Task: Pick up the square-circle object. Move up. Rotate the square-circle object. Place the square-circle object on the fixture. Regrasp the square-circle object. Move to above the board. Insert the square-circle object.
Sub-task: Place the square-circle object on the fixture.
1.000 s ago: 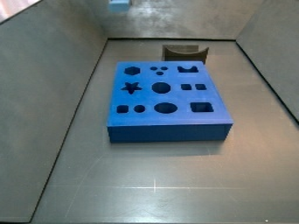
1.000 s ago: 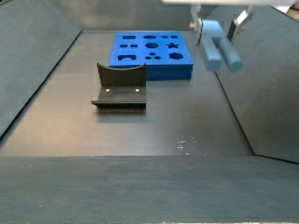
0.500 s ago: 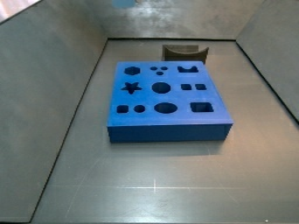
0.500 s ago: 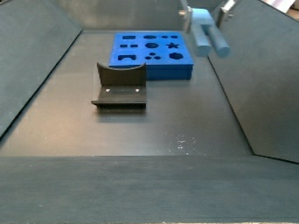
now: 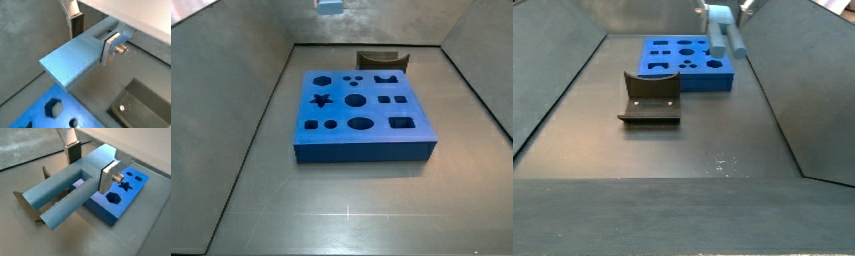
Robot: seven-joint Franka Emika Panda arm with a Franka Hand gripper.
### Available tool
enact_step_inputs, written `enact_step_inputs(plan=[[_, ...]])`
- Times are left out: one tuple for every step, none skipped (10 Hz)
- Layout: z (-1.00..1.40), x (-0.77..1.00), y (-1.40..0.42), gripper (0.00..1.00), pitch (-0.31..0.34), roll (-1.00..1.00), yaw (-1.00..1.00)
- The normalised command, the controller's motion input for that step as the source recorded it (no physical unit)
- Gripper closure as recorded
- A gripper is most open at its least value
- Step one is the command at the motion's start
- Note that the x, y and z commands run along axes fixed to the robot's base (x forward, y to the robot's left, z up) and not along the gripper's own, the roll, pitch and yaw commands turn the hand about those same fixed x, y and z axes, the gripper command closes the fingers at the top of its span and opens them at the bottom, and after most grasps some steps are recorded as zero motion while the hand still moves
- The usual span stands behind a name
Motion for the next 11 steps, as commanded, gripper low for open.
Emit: enact_step_inputs(plan=[[-0.05,1.0,-0.25,1.0,0.063,-0.07,0.02],[-0.05,1.0,-0.24,1.0,0.065,-0.07,0.02],[-0.04,1.0,-0.22,1.0,0.071,-0.07,0.02],[-0.04,1.0,-0.21,1.0,0.077,-0.08,0.02],[-0.04,1.0,-0.18,1.0,0.084,-0.07,0.02],[-0.04,1.0,-0.17,1.0,0.091,-0.08,0.02],[0.1,1.0,0.39,1.0,-0.03,-1.0,-0.04],[0.11,1.0,0.43,1.0,-0.027,-1.0,-0.05],[0.07,1.0,0.38,1.0,-0.002,-1.0,-0.06],[0.04,1.0,0.28,1.0,0.011,-1.0,-0.06],[0.02,0.98,0.19,1.0,0.029,-1.0,-0.07]])
